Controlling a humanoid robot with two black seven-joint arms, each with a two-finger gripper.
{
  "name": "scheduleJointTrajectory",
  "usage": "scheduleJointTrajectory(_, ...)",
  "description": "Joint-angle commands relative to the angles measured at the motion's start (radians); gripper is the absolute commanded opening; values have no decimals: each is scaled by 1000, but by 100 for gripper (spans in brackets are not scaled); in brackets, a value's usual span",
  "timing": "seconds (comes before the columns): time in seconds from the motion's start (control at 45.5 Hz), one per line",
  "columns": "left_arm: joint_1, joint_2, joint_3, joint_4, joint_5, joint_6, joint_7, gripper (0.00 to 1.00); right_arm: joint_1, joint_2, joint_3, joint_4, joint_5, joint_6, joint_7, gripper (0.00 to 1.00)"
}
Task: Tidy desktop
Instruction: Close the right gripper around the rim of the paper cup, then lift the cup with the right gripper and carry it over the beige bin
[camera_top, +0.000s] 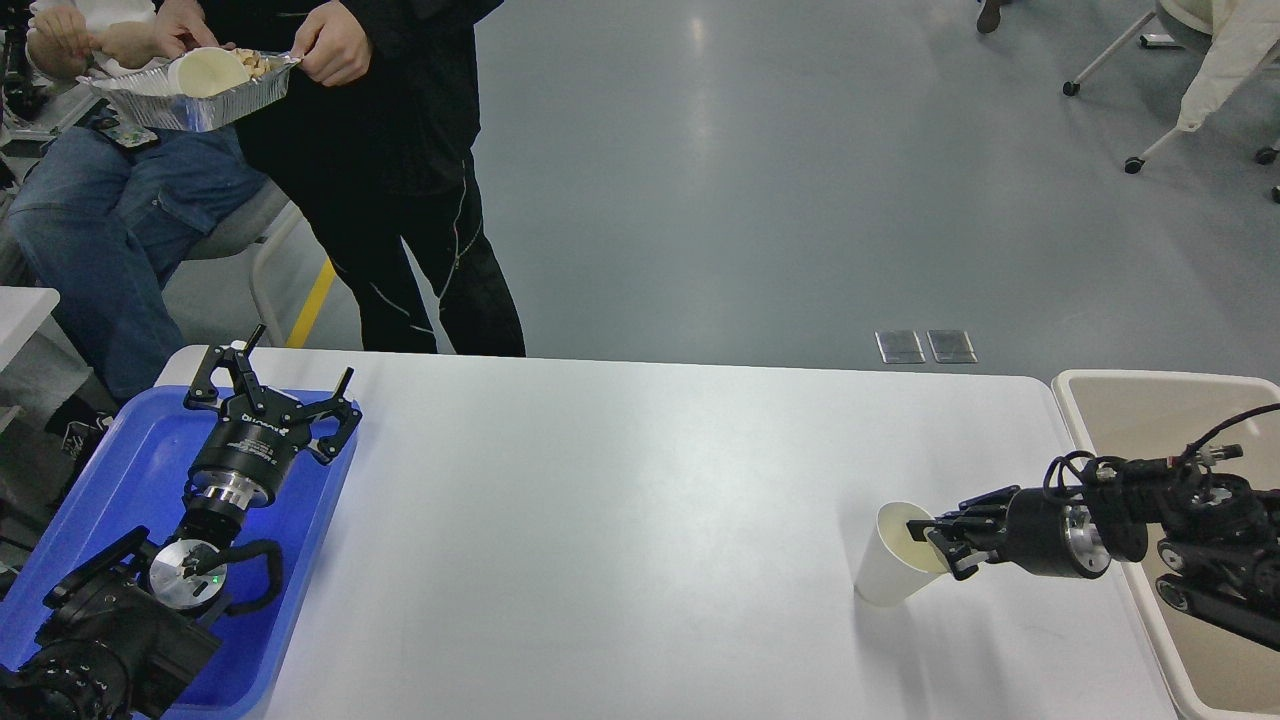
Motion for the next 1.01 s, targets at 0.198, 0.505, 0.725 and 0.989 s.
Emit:
scheduleJointTrajectory(0.198,0,-1,0,0,0,0,0,100,82,-48,-4,30,28,33,1,0)
scheduleJointTrajectory(0.505,0,-1,0,0,2,0,0,100,231,-196,-1,172,30,148,1,0)
scheduleJointTrajectory(0.725,0,-1,0,0,2,0,0,100,376,-307,0,283,30,242,1,0)
scheduleJointTrajectory(0.989,0,-1,0,0,0,0,0,100,501,-347,0,332,28,316,1,0)
